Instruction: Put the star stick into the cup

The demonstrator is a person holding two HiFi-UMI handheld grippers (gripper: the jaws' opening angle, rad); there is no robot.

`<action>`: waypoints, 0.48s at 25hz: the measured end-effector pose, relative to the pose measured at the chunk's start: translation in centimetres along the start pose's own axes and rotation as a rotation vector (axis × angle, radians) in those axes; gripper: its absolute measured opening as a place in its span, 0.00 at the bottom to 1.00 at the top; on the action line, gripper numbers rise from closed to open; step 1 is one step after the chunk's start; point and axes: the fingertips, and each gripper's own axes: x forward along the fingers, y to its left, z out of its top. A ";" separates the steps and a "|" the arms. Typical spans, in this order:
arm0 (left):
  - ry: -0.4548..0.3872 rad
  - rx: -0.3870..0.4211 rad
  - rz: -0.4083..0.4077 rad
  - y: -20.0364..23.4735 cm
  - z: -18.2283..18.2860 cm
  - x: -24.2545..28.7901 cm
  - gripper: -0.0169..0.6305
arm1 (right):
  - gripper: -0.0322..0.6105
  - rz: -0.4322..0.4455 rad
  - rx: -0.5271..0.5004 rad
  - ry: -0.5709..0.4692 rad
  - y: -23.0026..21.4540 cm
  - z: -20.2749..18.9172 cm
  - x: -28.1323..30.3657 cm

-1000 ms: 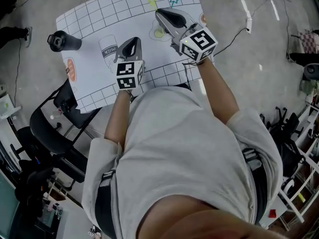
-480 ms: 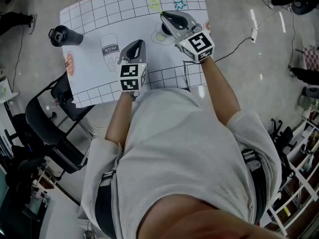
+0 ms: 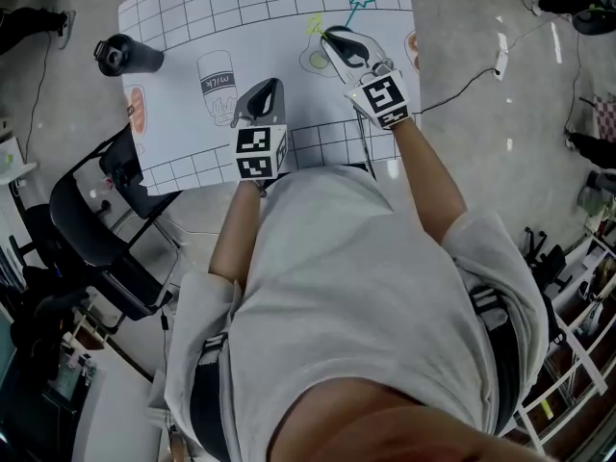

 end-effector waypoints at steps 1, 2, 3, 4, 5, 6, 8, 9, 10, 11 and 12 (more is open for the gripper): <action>0.002 0.001 -0.004 0.1 -0.3 -0.3 0.03 | 0.08 -0.013 -0.007 0.013 0.1 -0.3 0.0; 0.003 0.001 -0.009 0.3 -0.6 -0.7 0.03 | 0.08 -0.028 -0.015 0.029 0.1 -0.7 0.0; 0.003 0.000 -0.014 0.5 -0.8 -1.0 0.03 | 0.08 -0.047 -0.025 0.049 0.2 -1.1 0.1; 0.003 -0.002 -0.018 0.8 -1.0 -1.4 0.03 | 0.08 -0.067 -0.036 0.068 0.2 -1.4 0.1; 0.003 -0.004 -0.022 1.1 -1.3 -1.7 0.03 | 0.08 -0.088 -0.045 0.085 0.2 -1.7 0.1; 0.003 -0.007 -0.025 1.4 -1.4 -2.1 0.03 | 0.08 -0.107 -0.050 0.096 0.2 -1.8 0.0; 0.002 -0.008 -0.037 1.9 -1.8 -2.8 0.03 | 0.08 -0.139 -0.051 0.111 0.3 -1.8 -0.1; 0.000 -0.007 -0.048 2.0 -1.9 -3.1 0.03 | 0.08 -0.153 -0.047 0.121 0.3 -1.9 -0.1; -0.002 -0.003 -0.062 2.1 -2.1 -3.3 0.03 | 0.09 -0.167 -0.037 0.134 0.3 -2.1 -0.1; -0.002 0.005 -0.079 2.2 -2.3 -3.4 0.03 | 0.15 -0.182 -0.021 0.148 0.3 -2.3 -0.1; 0.000 0.014 -0.096 2.2 -2.5 -3.4 0.03 | 0.21 -0.199 0.000 0.158 0.3 -2.5 -0.2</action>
